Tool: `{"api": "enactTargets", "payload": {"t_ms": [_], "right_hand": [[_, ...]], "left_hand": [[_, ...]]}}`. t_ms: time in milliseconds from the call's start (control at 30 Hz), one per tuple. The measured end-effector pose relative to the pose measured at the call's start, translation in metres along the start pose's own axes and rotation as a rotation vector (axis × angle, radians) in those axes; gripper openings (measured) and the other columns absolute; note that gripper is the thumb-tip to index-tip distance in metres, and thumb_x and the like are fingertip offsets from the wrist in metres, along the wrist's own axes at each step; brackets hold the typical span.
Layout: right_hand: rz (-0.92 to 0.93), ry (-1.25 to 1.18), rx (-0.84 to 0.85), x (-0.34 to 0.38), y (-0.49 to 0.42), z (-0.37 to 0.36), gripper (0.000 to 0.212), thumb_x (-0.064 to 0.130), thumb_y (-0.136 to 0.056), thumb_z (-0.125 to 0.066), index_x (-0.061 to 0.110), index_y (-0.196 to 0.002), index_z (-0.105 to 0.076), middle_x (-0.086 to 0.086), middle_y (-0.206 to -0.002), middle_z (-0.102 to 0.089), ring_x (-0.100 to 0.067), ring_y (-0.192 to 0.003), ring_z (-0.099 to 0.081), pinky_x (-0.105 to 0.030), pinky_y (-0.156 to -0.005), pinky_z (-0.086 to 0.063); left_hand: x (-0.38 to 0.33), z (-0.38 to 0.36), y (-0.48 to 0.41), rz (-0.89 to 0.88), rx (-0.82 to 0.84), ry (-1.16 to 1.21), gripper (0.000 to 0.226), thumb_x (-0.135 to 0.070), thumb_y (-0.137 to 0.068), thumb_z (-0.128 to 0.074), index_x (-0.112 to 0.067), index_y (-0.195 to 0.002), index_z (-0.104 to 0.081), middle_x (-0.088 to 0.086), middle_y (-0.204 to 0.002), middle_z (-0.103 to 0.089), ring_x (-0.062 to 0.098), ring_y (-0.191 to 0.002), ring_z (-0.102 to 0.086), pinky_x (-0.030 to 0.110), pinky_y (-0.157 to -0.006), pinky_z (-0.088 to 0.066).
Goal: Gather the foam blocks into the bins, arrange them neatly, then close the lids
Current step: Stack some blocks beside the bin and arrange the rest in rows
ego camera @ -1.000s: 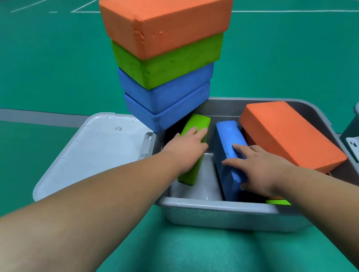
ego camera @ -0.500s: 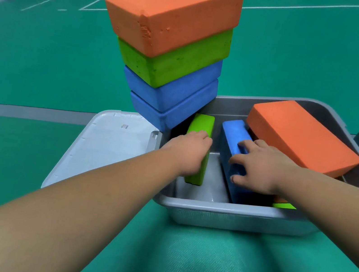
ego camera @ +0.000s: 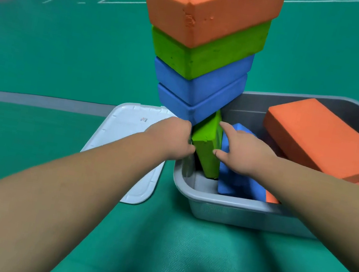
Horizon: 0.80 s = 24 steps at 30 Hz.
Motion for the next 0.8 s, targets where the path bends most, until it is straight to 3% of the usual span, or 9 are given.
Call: {"api": "enactTargets", "payload": {"t_ms": [167,233,333,467,567,700,800], "right_hand": [[-0.008,-0.073,0.018,0.012,-0.016,-0.016,0.074,0.054,-0.096,-0.058,0.033,-0.158,-0.025,-0.020,-0.124,-0.065,-0.039,-0.113,-0.063,-0.049,-0.094,-0.052],[-0.012,-0.065,0.011,0.017,-0.018,-0.019,0.068,0.053,-0.096,-0.057,0.032,-0.155,-0.029,-0.019,-0.122,-0.064,-0.039,-0.110,-0.063,-0.049,-0.092,-0.052],[-0.044,-0.009,-0.027,0.025,-0.022,-0.020,0.061,0.059,-0.093,-0.059,0.021,-0.135,-0.038,-0.014,-0.118,-0.059,-0.038,-0.106,-0.062,-0.050,-0.086,-0.053],[-0.144,-0.051,-0.095,0.042,-0.028,-0.022,0.065,0.065,-0.087,-0.065,0.015,-0.116,-0.036,-0.013,-0.112,-0.060,-0.038,-0.102,-0.064,-0.047,-0.077,-0.052],[-0.200,-0.021,-0.145,0.048,-0.034,-0.024,0.058,0.058,-0.094,-0.061,0.011,-0.118,-0.036,-0.013,-0.109,-0.063,-0.039,-0.100,-0.067,-0.041,-0.068,-0.044],[-0.171,0.063,-0.160,0.052,-0.033,-0.030,0.046,0.047,-0.103,-0.052,0.007,-0.120,-0.038,-0.017,-0.111,-0.062,-0.040,-0.098,-0.068,-0.039,-0.067,-0.041],[-0.175,0.067,-0.135,0.059,-0.032,-0.033,0.037,0.043,-0.103,-0.049,0.010,-0.117,-0.038,-0.019,-0.112,-0.058,-0.040,-0.092,-0.065,-0.040,-0.068,-0.044]], "left_hand": [[0.005,-0.013,0.003,0.166,0.301,0.343,0.037,-0.039,-0.099,-0.061,-0.003,-0.103,-0.064,0.014,-0.092,-0.073,0.026,-0.071,-0.077,0.045,-0.067,-0.066],[0.003,-0.016,0.006,0.149,0.356,0.369,0.036,-0.037,-0.104,-0.054,-0.002,-0.098,-0.058,0.015,-0.094,-0.069,0.024,-0.066,-0.077,0.044,-0.065,-0.066],[0.000,-0.016,0.008,0.117,0.351,0.370,0.035,-0.031,-0.107,-0.048,-0.004,-0.085,-0.052,0.014,-0.080,-0.066,0.017,-0.045,-0.068,0.034,-0.054,-0.062],[0.003,-0.016,0.009,0.109,0.365,0.411,0.033,-0.029,-0.107,-0.046,-0.006,-0.085,-0.051,0.015,-0.082,-0.066,0.022,-0.056,-0.071,0.038,-0.058,-0.064],[0.005,-0.016,0.011,0.101,0.364,0.422,0.034,-0.032,-0.108,-0.046,-0.006,-0.085,-0.051,0.015,-0.085,-0.066,0.029,-0.074,-0.077,0.043,-0.063,-0.065],[0.005,-0.014,0.014,0.103,0.365,0.401,0.037,-0.034,-0.108,-0.045,-0.007,-0.084,-0.051,0.013,-0.080,-0.066,0.026,-0.066,-0.074,0.042,-0.065,-0.065],[0.004,-0.015,0.013,0.099,0.374,0.398,0.037,-0.034,-0.109,-0.044,-0.007,-0.085,-0.051,0.013,-0.083,-0.066,0.029,-0.075,-0.076,0.047,-0.069,-0.066]]}}
Point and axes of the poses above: each hand's wrist, its own y-axis away from the middle knuckle, its own z-axis out of the back of the hand, x = y × z, the point moved 1 cm from there along -y, towards the middle knuckle
